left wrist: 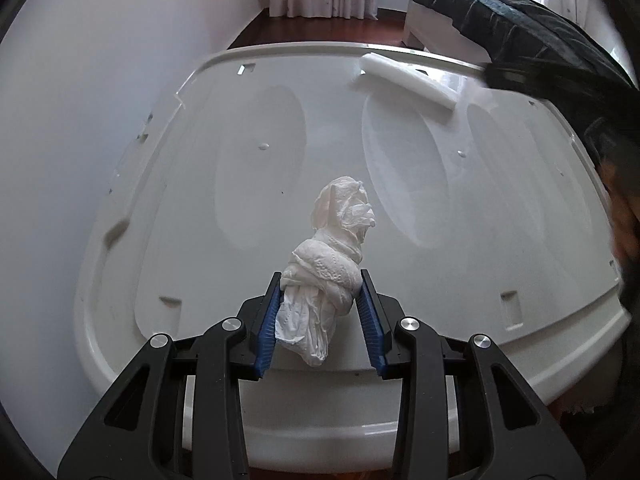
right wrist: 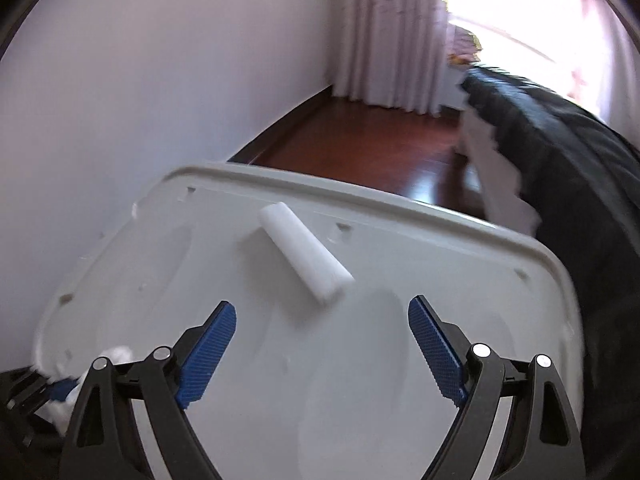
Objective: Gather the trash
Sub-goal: 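Grasp the white foam tube with the right tool while the left tool holds the tissue, then move both items over the bin and open both tools to drop them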
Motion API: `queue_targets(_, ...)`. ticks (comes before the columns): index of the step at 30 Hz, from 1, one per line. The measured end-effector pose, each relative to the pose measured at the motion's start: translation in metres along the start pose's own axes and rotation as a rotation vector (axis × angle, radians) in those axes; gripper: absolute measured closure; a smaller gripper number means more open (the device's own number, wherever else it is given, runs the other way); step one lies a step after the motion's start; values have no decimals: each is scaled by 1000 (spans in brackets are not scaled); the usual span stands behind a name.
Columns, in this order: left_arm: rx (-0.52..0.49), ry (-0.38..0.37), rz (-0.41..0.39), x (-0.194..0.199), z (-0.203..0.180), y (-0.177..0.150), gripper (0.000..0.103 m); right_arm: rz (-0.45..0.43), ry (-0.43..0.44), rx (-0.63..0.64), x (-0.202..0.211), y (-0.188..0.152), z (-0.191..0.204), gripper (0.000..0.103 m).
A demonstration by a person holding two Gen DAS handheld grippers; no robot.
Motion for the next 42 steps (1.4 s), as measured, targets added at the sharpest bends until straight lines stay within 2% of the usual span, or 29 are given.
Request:
queue_targets(5,-8,0,8,-3,-4,3,67,84,34,90,-67,29,8,19)
queue_targets(6,-11,-1,10,-3,-5,2,67,99,36,95,-76,30,8,23)
queue_targets(9,-23,-4,12,-3,-8,1,67,167,26,124,-107,26,5,27)
queue_targets(11,-26,-12,14,-3,-8,1,67,152,71,83,-110,27,1,27)
queue_targets(12,-28,-13,14,-3,-9,1,67,146,61,67,-111,28,1,33)
queue_targets(13,-29,-14,14,-4,-9,1,67,142,58,51,-110,30,2,55)
queue_targets(14,-28,-16,16,-4,-8,2,67,140,52,45,-109,32,5,63)
queue_targets(16,-24,-25,20,-5,-8,2,67,145,0,68,-106,31,17,74)
queue_targets(18,-27,-30,19,-4,-8,2,67,151,-50,74,-98,26,24,80)
queue_targets(22,-31,-38,-6,3,-6,-2,67,149,27,-83,-60,0,15,83)
queue_targets(25,-27,-31,-44,12,-2,-8,67,122,69,-192,-12,-37,8,83)
queue_targets(28,-34,-3,-79,24,0,-21,67,95,137,-329,43,-87,6,83)
queue_targets(32,-28,-14,-98,45,1,-47,67,51,183,-465,116,-166,21,82)
queue_targets(34,-19,-15,-102,58,-2,-72,67,25,170,-475,142,-196,36,81)
queue_targets(37,-16,-42,-55,68,-8,-105,67,-26,114,-413,174,-237,61,80)
queue_targets(42,-68,-40,48,71,-22,-163,67,1,112,-360,186,-268,86,78)
Point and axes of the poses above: each gripper's, at about its wrist camera, not at the fingertips, and x roughly against the way its jaws point, z to its left, y to its top, the point moved 2 cm from there along -x, roughly the way its jaws point, and after that the axes turned 2 degrees about y, right-handed, at the moved point
